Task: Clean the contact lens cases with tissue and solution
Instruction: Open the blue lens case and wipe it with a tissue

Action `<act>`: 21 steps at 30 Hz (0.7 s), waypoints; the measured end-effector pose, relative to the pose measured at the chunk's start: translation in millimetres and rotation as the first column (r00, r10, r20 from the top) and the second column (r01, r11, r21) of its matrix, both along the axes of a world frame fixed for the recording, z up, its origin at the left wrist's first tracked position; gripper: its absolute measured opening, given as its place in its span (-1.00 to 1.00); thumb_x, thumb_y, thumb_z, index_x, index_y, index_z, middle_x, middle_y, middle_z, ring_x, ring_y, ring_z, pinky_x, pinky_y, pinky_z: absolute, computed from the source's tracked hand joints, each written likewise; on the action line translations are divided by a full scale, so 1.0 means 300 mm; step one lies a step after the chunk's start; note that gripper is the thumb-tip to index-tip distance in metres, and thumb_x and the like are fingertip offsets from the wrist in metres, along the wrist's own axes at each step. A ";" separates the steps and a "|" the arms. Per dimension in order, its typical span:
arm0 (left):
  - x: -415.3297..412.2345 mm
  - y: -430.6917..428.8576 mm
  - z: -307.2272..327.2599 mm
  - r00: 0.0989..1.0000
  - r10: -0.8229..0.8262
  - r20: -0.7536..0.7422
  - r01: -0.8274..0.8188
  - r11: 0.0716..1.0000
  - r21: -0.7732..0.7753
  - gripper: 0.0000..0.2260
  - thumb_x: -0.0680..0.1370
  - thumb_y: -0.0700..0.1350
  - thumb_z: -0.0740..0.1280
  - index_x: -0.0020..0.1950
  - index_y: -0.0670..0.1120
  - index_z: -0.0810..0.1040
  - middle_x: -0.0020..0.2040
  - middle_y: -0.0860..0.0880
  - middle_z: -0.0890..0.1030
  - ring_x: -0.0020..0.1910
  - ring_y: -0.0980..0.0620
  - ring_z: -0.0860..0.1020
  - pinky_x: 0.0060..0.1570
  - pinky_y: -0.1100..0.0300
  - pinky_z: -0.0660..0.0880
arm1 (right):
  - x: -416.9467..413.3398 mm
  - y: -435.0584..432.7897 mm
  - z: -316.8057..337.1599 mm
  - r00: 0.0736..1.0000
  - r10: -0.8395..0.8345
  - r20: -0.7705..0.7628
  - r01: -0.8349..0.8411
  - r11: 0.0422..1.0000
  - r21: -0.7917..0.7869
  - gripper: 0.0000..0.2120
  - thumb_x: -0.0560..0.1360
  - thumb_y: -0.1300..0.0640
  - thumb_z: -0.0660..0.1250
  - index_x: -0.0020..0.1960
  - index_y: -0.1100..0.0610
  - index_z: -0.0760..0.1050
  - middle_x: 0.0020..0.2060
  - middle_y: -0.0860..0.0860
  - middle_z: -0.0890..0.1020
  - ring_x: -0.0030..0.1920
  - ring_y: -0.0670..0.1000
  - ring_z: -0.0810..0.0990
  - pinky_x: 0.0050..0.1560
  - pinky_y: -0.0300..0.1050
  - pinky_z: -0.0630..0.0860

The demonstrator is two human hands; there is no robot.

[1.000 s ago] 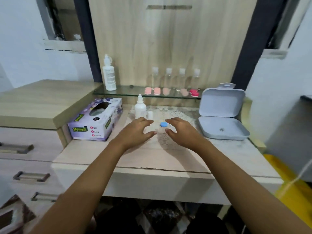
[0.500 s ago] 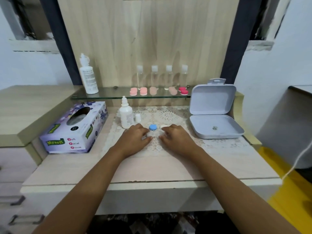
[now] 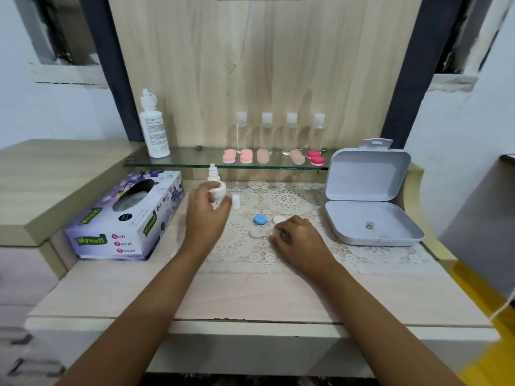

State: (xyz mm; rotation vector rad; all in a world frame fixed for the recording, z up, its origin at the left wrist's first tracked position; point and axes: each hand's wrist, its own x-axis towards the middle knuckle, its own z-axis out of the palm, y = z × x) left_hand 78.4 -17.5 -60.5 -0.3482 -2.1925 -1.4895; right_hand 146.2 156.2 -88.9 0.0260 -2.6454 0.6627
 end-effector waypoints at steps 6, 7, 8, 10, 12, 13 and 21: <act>-0.141 -0.045 0.003 0.944 -0.075 0.323 0.039 0.993 0.116 -0.33 0.46 -0.04 0.43 0.47 -0.07 0.16 0.37 -0.11 0.36 0.28 -0.09 0.40 0.29 -0.10 0.36 | -0.002 -0.001 -0.002 1.000 0.001 -0.024 -0.001 1.000 -0.019 -0.82 0.49 0.10 0.28 -0.07 0.21 0.55 -0.16 0.06 0.52 -0.10 0.06 0.45 -0.11 -0.12 0.37; -0.147 -0.046 -0.007 0.925 -0.151 0.349 0.103 0.983 0.151 -0.33 0.46 -0.06 0.43 0.47 -0.06 0.16 0.35 -0.10 0.39 0.25 -0.07 0.43 0.27 -0.11 0.38 | -0.001 0.000 -0.003 1.000 0.004 -0.027 -0.005 1.000 -0.023 -0.82 0.49 0.10 0.28 -0.08 0.21 0.55 -0.17 0.06 0.51 -0.11 0.05 0.44 -0.13 -0.13 0.35; -0.152 -0.044 -0.017 0.916 -0.191 0.352 0.142 0.977 0.160 -0.37 0.46 -0.08 0.42 0.45 -0.06 0.20 0.30 -0.08 0.44 0.21 -0.05 0.45 0.25 -0.08 0.41 | -0.002 0.001 -0.003 0.999 0.008 -0.032 -0.009 1.000 -0.024 -0.82 0.49 0.10 0.28 -0.08 0.21 0.55 -0.18 0.06 0.50 -0.11 0.05 0.44 -0.14 -0.14 0.33; -0.153 -0.037 -0.032 0.930 -0.190 0.313 0.153 0.978 0.139 -0.50 0.48 -0.09 0.41 0.36 -0.08 0.32 0.17 -0.03 0.50 0.14 -0.03 0.49 0.16 0.01 0.46 | -0.001 0.005 -0.004 0.999 0.016 -0.040 -0.017 1.000 -0.020 -0.82 0.50 0.09 0.28 -0.09 0.21 0.54 -0.19 0.04 0.48 -0.12 0.03 0.43 -0.16 -0.16 0.30; -0.150 -0.035 -0.034 0.950 -0.157 0.269 0.127 0.984 0.126 -0.56 0.48 -0.09 0.40 0.32 -0.10 0.38 0.10 0.01 0.51 0.11 -0.01 0.51 0.07 0.09 0.45 | -0.002 0.008 -0.004 0.999 0.021 -0.044 -0.022 0.999 -0.024 -0.82 0.50 0.08 0.28 -0.08 0.20 0.55 -0.20 0.02 0.46 -0.12 0.03 0.42 -0.17 -0.18 0.26; -0.149 -0.037 -0.033 0.955 -0.148 0.258 0.120 0.986 0.119 -0.57 0.48 -0.08 0.40 0.30 -0.09 0.39 0.09 0.01 0.51 0.10 -0.01 0.51 0.05 0.10 0.44 | -0.003 0.010 -0.005 0.999 0.025 -0.047 -0.027 0.999 -0.030 -0.82 0.50 0.08 0.29 -0.07 0.19 0.55 -0.20 0.01 0.46 -0.12 0.02 0.42 -0.16 -0.19 0.26; -0.112 -0.110 0.018 0.976 -0.198 0.095 0.219 0.907 -0.361 -0.52 0.46 -0.06 0.43 0.35 -0.02 0.39 0.17 0.03 0.50 0.05 0.08 0.48 -0.15 0.39 0.39 | -0.012 0.015 -0.013 0.998 0.026 -0.062 -0.028 0.999 -0.036 -0.81 0.49 0.07 0.30 -0.06 0.20 0.55 -0.20 0.01 0.46 -0.12 0.02 0.42 -0.16 -0.17 0.29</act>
